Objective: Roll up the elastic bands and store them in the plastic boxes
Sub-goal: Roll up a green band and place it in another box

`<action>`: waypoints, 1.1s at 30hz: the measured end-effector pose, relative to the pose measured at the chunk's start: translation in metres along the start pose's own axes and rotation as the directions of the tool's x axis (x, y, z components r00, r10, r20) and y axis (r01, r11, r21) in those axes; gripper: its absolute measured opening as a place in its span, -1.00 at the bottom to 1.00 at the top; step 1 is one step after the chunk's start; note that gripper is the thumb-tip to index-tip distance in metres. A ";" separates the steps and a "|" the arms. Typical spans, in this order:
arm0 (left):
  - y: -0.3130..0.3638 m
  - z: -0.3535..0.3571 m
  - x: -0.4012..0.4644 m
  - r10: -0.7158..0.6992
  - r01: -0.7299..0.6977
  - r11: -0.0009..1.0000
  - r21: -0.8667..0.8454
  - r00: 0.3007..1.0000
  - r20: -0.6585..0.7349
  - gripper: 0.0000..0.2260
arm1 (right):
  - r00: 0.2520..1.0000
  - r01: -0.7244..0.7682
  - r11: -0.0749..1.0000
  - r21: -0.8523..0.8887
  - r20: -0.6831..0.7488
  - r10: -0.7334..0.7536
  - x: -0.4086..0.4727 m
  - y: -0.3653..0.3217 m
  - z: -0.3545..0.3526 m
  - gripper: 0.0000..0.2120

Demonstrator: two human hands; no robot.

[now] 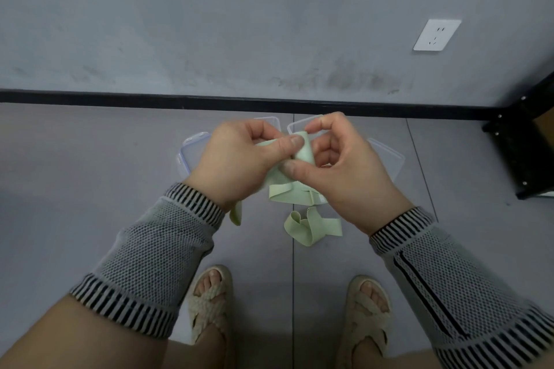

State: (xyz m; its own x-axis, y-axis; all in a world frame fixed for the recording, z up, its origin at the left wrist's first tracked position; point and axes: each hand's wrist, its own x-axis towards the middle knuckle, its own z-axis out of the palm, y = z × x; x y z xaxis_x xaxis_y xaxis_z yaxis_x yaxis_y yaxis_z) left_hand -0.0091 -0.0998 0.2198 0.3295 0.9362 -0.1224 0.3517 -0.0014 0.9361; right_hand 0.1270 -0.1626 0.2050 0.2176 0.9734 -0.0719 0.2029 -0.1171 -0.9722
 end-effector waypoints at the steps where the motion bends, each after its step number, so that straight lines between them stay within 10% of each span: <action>1: 0.000 -0.003 0.000 -0.017 0.017 1.000 -0.022 1.000 0.012 -0.82 | 0.999 0.008 1.000 0.012 0.052 -0.009 -0.001 0.000 -0.003 -0.47; 12: -0.006 -0.017 0.002 -0.098 0.193 0.950 -0.246 0.930 0.355 -0.72 | 0.960 0.032 0.997 0.069 0.277 -0.050 -0.005 -0.003 -0.009 -0.41; 17: -0.009 -0.015 0.003 -0.098 0.158 0.976 -0.150 0.933 0.347 -0.54 | 0.967 0.056 0.995 0.083 0.245 -0.075 -0.004 -0.001 -0.008 -0.47; 26: -0.011 -0.014 0.003 -0.007 -0.022 0.993 0.114 0.970 0.245 -0.87 | 0.964 0.049 0.998 0.028 0.260 -0.055 -0.001 0.003 -0.016 -0.47; 33: -0.011 -0.004 0.004 0.024 -0.042 0.988 0.146 0.992 0.122 -0.88 | 0.969 0.149 0.941 -0.304 0.236 -0.077 -0.001 0.002 -0.016 -0.50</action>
State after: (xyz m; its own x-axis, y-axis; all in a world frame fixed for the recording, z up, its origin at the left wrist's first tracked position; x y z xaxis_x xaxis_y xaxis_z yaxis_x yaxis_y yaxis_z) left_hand -0.0151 -0.0950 0.2101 0.4420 0.8862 -0.1391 0.4619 -0.0920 0.8821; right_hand 0.1422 -0.1672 0.2071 -0.0300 0.9984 -0.0470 0.5135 -0.0250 -0.8577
